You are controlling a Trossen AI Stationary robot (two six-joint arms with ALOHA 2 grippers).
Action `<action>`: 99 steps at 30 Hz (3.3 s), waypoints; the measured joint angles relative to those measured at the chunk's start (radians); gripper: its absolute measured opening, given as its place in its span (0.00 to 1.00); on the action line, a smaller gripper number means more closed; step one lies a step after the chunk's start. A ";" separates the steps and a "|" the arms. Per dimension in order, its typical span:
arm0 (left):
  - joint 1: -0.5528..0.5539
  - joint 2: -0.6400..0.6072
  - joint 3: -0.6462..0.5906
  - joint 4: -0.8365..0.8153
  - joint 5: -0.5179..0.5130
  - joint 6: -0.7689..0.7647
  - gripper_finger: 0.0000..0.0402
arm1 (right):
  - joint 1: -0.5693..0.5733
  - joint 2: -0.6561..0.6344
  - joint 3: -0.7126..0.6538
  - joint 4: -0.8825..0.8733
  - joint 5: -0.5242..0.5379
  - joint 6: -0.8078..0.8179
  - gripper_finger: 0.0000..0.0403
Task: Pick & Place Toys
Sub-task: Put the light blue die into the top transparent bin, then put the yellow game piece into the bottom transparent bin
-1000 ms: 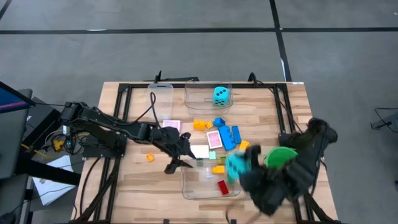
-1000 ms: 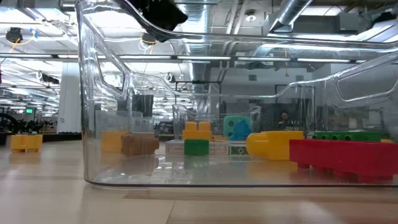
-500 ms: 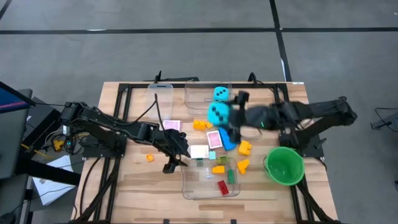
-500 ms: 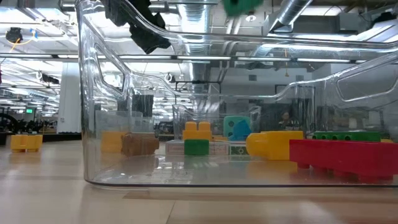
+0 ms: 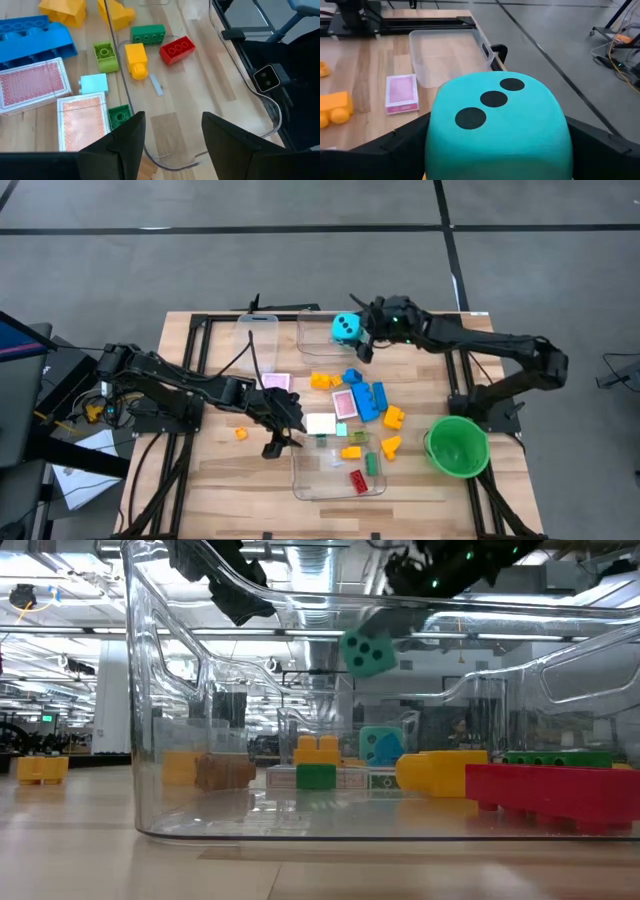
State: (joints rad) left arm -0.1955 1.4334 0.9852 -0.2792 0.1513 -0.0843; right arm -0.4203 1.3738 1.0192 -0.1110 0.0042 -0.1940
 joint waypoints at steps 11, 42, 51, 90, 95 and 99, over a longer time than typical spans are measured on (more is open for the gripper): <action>0.000 0.000 0.000 0.012 -0.024 -0.002 0.48 | -0.055 0.165 -0.019 0.158 -0.030 0.011 0.91; 0.000 0.000 0.000 0.052 -0.028 0.001 0.48 | -0.032 0.186 -0.018 0.224 -0.033 0.056 0.98; 0.000 0.000 0.000 0.052 -0.028 0.001 0.48 | -0.026 0.186 -0.018 0.221 -0.033 0.061 0.98; -0.128 0.000 0.000 0.427 0.018 0.270 0.48 | 0.748 -0.184 -0.018 -0.098 -0.018 0.145 0.99; -0.200 0.000 0.000 0.427 0.081 0.314 0.50 | 0.776 -0.237 -0.018 -0.096 0.026 0.166 0.99; -0.258 -0.001 0.000 0.352 -0.133 0.334 0.57 | 0.795 -0.251 -0.018 -0.101 0.027 0.165 0.99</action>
State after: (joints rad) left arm -0.4533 1.4324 0.9855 0.0732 0.0187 0.2501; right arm 0.3750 1.1230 1.0016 -0.2123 0.0307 -0.0288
